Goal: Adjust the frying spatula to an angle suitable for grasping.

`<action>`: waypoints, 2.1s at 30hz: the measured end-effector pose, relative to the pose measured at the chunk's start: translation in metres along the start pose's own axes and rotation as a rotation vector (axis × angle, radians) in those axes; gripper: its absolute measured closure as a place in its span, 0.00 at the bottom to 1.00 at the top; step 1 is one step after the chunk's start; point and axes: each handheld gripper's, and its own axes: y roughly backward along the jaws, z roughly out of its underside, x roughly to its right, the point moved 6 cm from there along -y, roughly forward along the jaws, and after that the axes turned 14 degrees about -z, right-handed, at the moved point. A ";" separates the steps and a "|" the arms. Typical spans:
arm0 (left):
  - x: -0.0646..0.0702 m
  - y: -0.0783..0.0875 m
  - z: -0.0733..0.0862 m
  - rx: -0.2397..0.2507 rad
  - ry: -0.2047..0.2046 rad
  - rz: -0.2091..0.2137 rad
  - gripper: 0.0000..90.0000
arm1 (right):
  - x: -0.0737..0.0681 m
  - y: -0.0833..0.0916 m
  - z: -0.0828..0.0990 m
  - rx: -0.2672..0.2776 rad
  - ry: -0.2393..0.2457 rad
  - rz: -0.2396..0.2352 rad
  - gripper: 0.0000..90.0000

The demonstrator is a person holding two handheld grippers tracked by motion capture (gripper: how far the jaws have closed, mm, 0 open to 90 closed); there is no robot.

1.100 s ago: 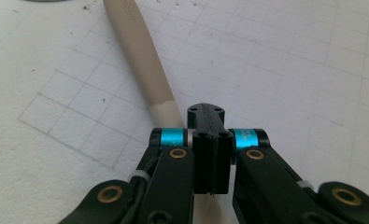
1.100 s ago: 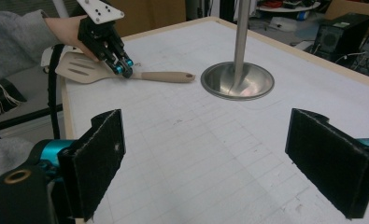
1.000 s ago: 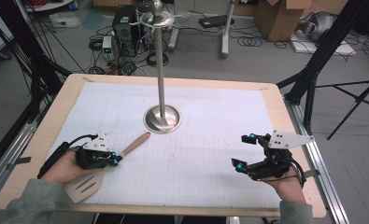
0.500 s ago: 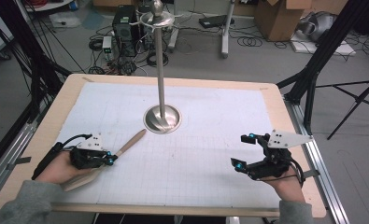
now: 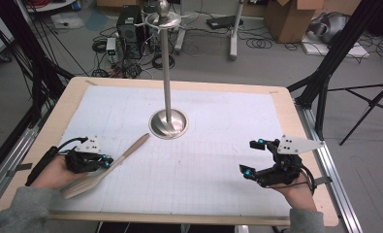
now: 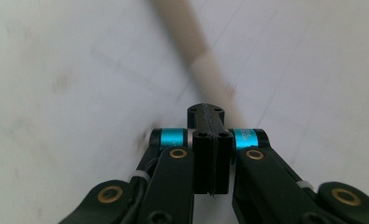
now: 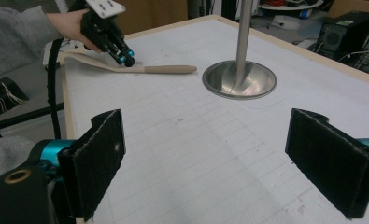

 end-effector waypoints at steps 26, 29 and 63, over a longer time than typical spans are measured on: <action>-0.017 -0.030 -0.043 0.033 0.145 -0.017 1.00 | -0.007 0.006 0.009 -0.022 -0.016 0.022 0.12; -0.017 -0.038 -0.042 -0.010 0.134 -0.024 1.00 | -0.008 0.008 0.011 -0.022 -0.022 0.027 0.12; 0.012 -0.058 -0.060 -0.014 -0.018 0.017 1.00 | -0.011 0.009 0.014 -0.046 -0.024 0.033 0.12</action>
